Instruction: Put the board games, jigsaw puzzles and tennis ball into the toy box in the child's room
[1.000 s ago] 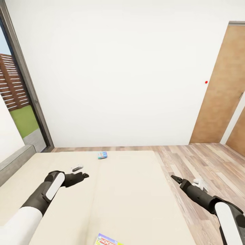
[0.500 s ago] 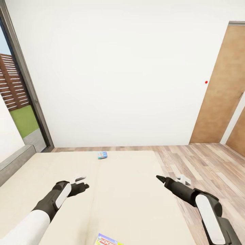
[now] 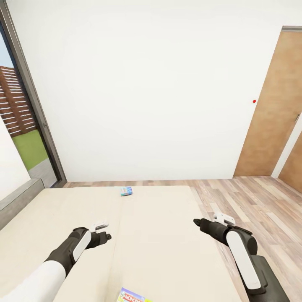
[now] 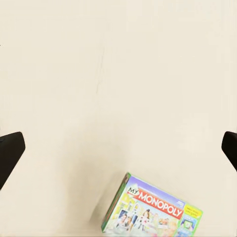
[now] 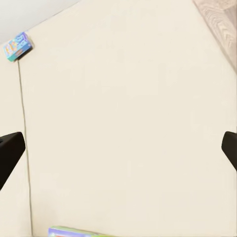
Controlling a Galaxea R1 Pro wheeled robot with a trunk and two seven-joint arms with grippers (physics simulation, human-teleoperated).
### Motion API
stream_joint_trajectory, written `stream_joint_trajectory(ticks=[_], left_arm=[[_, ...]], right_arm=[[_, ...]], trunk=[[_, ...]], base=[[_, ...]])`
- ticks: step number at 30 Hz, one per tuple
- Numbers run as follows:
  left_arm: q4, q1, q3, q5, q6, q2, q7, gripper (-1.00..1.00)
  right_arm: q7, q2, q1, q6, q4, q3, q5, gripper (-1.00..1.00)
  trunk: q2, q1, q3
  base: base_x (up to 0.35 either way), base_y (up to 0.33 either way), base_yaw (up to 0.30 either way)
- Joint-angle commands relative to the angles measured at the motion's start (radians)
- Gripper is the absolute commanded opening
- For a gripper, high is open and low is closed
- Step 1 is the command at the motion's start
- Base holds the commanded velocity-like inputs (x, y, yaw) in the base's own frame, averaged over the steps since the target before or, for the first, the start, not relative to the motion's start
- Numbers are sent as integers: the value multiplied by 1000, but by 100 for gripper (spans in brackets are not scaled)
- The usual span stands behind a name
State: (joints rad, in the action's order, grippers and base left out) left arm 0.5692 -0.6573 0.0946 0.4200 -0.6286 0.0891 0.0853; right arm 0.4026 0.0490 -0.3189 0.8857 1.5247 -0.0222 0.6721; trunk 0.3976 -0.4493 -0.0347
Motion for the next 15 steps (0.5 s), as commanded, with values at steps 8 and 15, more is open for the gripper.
stream_joint_trajectory(ticks=[8, 15], left_arm=[[-16, -1, 7, 10, -3, 6, 4, 100], [-17, -1, 9, 8, -26, -10, 7, 100]], right_arm=[[11, 5, -4, 14, 3, -2, 10, 100], [12, 2, -7, 23, 3, -7, 13, 100]], trunk=[[2, -1, -9], [2, -1, -19]], base=[[0, 0, 0], [0, 0, 0]])
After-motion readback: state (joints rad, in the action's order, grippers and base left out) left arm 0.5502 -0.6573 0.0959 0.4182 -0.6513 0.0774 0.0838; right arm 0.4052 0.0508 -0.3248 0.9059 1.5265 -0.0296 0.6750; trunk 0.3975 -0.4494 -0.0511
